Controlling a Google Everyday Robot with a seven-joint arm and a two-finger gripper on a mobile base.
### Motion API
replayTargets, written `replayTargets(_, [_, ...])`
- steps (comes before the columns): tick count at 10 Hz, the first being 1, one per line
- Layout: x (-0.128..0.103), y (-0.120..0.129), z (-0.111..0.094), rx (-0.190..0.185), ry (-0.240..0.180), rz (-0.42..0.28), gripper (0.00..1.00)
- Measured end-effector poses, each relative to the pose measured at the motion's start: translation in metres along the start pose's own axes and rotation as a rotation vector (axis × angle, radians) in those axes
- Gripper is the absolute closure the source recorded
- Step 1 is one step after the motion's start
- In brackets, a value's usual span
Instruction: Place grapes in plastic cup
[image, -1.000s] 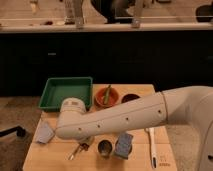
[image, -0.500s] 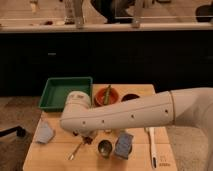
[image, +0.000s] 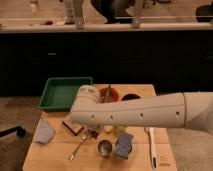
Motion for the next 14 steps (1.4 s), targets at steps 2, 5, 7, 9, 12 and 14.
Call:
replayTargets(2, [0.015, 0.005, -0.001, 0.022, -0.007, -0.027, 1.00])
replayTargets(5, [0.030, 0.010, -0.001, 0.052, -0.017, -0.091, 1.00])
replayTargets(7, [0.038, 0.014, -0.002, 0.060, -0.021, -0.131, 1.00])
replayTargets(9, [0.041, 0.013, -0.002, 0.062, -0.024, -0.166, 1.00])
replayTargets(12, [0.048, 0.012, 0.000, 0.058, -0.037, -0.225, 1.00])
replayTargets(14, [0.052, 0.013, 0.002, 0.050, -0.049, -0.270, 1.00])
